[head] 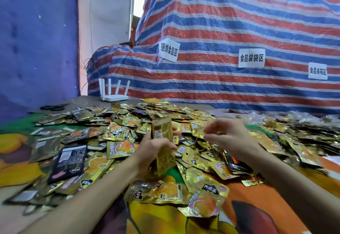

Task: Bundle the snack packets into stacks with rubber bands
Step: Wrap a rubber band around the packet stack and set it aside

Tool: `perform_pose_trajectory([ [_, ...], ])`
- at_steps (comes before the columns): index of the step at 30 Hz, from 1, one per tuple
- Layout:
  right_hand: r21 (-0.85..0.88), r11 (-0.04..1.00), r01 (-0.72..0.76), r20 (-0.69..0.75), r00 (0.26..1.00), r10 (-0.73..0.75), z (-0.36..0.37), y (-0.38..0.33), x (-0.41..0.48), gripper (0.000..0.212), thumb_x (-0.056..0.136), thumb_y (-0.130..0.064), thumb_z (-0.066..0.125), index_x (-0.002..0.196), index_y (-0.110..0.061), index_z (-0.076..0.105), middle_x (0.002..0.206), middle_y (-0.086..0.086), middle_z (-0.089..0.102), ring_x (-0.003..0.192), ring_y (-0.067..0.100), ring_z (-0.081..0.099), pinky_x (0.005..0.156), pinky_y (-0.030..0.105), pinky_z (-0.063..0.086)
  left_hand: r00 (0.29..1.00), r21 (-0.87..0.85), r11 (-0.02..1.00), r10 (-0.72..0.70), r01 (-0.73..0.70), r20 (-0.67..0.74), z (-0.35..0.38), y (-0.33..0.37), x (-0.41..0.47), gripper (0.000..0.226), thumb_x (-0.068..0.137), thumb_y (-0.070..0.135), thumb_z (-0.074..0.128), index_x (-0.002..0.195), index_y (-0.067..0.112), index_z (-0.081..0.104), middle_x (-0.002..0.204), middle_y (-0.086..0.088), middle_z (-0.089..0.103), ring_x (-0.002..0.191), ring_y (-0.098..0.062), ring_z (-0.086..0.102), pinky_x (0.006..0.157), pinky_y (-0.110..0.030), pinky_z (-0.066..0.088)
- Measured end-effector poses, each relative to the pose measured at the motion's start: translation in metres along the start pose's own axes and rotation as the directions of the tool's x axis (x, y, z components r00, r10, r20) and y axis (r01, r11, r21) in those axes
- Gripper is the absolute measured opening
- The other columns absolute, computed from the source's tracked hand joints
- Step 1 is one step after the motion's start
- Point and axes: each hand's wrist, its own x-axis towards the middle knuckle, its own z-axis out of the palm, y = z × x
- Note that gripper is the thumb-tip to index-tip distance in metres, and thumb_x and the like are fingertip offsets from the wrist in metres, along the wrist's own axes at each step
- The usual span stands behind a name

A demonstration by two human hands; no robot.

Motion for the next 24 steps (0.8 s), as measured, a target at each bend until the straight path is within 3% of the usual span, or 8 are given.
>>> perform_pose_trajectory([
  [3,0.158,0.987,0.038,0.030,0.999,-0.043,0.045,-0.006,0.020,0.011,0.083,-0.007,0.080,0.087,-0.014,0.071,0.080,0.002,0.074,0.063,0.001,0.066,0.054,0.013,0.047,0.996,-0.096,0.992,-0.088,0.085,-0.027,-0.005,-0.001,0.000,0.054,0.064,0.017,0.063,0.118,0.013,0.065,0.119,0.000,0.072,0.098,-0.022,0.068,0.089,-0.047,0.054],
  [6,0.284,0.954,0.093,-0.045,0.996,-0.083,0.078,-0.004,0.031,0.012,0.081,-0.012,0.082,0.087,-0.009,0.072,0.078,0.004,0.074,0.066,0.007,0.069,0.056,0.017,0.051,0.980,-0.125,0.983,-0.151,0.135,-0.132,-0.010,-0.003,0.002,0.039,0.069,0.013,0.068,0.108,0.012,0.073,0.099,-0.009,0.076,0.076,-0.015,0.073,0.059,-0.026,0.057],
  [10,0.251,0.956,0.152,-0.110,0.986,-0.128,0.102,0.015,0.032,0.015,0.083,-0.014,0.081,0.094,-0.011,0.072,0.082,0.001,0.073,0.074,0.011,0.070,0.067,0.025,0.057,0.944,-0.128,0.967,-0.243,0.219,-0.223,-0.014,-0.011,0.005,0.016,0.081,0.000,0.063,0.090,0.007,0.074,0.080,-0.011,0.075,0.066,-0.019,0.071,0.049,-0.023,0.053],
  [14,0.167,0.975,0.143,-0.155,0.981,-0.118,0.098,0.029,0.031,0.014,0.089,-0.010,0.074,0.102,-0.016,0.074,0.086,-0.008,0.070,0.078,-0.003,0.066,0.069,0.015,0.052,0.955,-0.110,0.959,-0.273,0.260,-0.119,-0.017,-0.012,0.008,0.019,0.084,0.001,0.057,0.096,0.007,0.069,0.083,-0.013,0.070,0.068,-0.019,0.069,0.058,-0.027,0.054],
  [16,0.122,0.989,0.087,-0.057,0.995,-0.080,0.091,0.035,0.028,0.013,0.092,-0.012,0.071,0.103,-0.018,0.075,0.086,-0.010,0.069,0.075,-0.004,0.064,0.065,0.010,0.048,0.961,-0.252,0.929,-0.277,0.270,0.010,-0.017,-0.010,0.008,0.026,0.080,0.002,0.054,0.103,0.006,0.066,0.083,-0.013,0.066,0.068,-0.022,0.067,0.060,-0.031,0.056],
  [19,0.166,0.986,-0.020,0.188,0.982,-0.012,0.085,0.037,0.024,0.009,0.096,-0.018,0.067,0.096,-0.014,0.075,0.085,0.000,0.069,0.074,0.010,0.060,0.069,0.019,0.047,0.958,-0.417,0.862,-0.266,0.286,0.109,-0.019,-0.008,0.008,0.038,0.075,0.004,0.051,0.112,0.007,0.060,0.080,-0.009,0.062,0.072,-0.023,0.062,0.075,-0.040,0.050],
  [21,0.458,0.881,-0.120,0.269,0.963,-0.009,0.082,0.031,0.023,0.012,0.093,-0.014,0.065,0.085,-0.007,0.070,0.085,0.008,0.065,0.081,0.018,0.059,0.081,0.033,0.046,0.963,-0.494,0.827,-0.245,0.267,0.110,-0.021,-0.009,0.008,0.045,0.076,0.003,0.048,0.121,0.005,0.056,0.078,-0.009,0.058,0.071,-0.023,0.059,0.075,-0.041,0.046],
  [24,0.869,0.396,-0.297,0.344,0.938,-0.050,0.077,0.021,0.023,0.014,0.078,-0.014,0.057,0.068,-0.008,0.065,0.077,0.010,0.062,0.077,0.024,0.060,0.085,0.037,0.049,0.967,-0.542,0.800,-0.222,0.256,0.128,-0.025,-0.007,0.006,0.046,0.079,0.004,0.043,0.123,0.004,0.056,0.079,-0.009,0.055,0.071,-0.023,0.057,0.071,-0.039,0.048],
])
